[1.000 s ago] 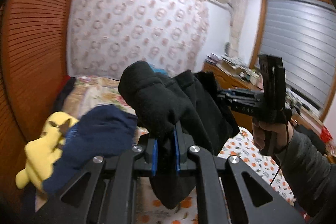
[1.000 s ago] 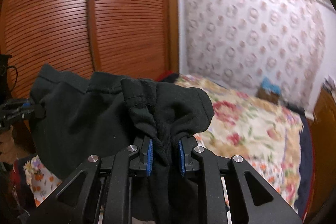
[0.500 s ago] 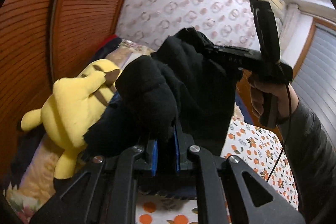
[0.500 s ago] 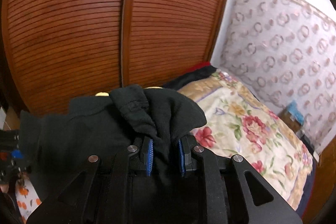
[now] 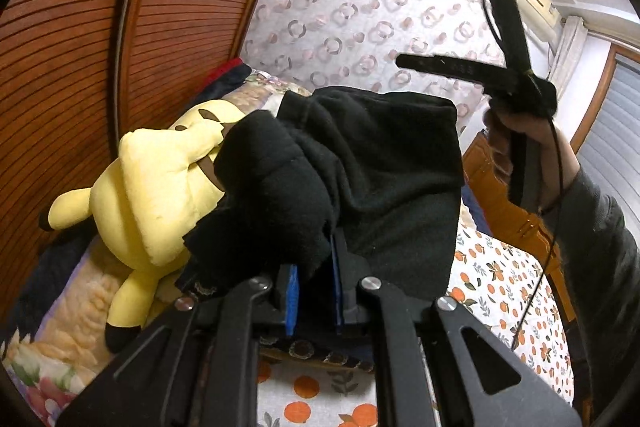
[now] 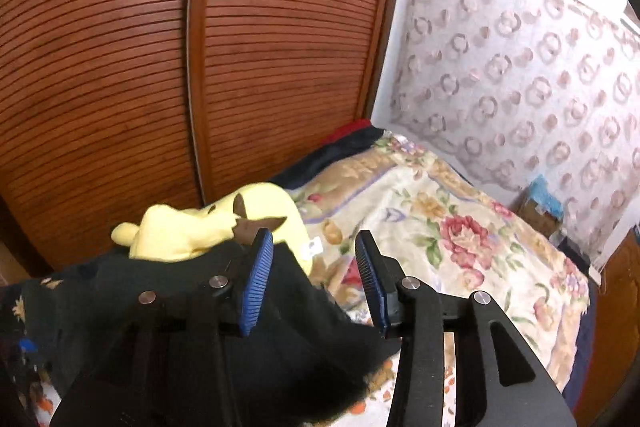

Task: Fold small clothes
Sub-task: 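Carry the folded shirt with both tools onto the clothes stack beside the yellow plush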

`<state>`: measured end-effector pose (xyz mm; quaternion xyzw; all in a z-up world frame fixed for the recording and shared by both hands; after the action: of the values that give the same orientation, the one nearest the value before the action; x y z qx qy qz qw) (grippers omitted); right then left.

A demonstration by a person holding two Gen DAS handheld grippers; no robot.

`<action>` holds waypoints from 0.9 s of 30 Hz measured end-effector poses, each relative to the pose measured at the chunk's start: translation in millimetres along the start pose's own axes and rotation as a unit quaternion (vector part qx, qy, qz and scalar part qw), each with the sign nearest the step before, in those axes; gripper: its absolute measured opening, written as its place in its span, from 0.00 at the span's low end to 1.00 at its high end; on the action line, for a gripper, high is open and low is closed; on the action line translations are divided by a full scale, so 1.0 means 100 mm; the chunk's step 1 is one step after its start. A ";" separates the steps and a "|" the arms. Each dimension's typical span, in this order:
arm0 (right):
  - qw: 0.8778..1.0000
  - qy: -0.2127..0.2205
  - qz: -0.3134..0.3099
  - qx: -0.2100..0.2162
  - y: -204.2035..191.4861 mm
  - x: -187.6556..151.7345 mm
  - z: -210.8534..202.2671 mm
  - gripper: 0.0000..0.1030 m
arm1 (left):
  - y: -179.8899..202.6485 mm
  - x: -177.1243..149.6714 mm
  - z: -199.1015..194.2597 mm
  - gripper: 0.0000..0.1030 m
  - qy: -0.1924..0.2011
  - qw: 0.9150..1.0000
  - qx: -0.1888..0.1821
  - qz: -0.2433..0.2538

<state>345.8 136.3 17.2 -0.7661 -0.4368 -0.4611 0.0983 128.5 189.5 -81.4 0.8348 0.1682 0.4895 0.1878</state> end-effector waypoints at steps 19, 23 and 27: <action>0.997 0.009 0.067 0.023 0.02 -0.63 -0.83 0.43 | 0.34 0.12 -0.33 0.40 0.025 0.984 0.113 0.137; 0.996 0.019 0.081 0.019 0.03 -0.74 -1.11 0.43 | 0.55 0.13 -0.41 0.44 0.030 0.981 0.104 0.160; 0.995 0.027 0.097 0.007 0.06 -0.97 -1.43 0.43 | 0.77 0.08 -0.43 0.45 0.029 0.980 0.092 0.173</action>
<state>243.1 -2.7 21.7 -0.7915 -0.3611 -0.4666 0.1592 102.0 132.2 -19.7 0.8505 0.0707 0.5209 0.0179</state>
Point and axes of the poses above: each gripper's, at about its wrist camera, not at the fingertips, and z roughly the way its jaws point, y to its right, x to its top, the point moved 7 cm from there along z, roughly the way its jaws point, and after that the axes turned 11 degrees about -x, right-handed, at the moved point
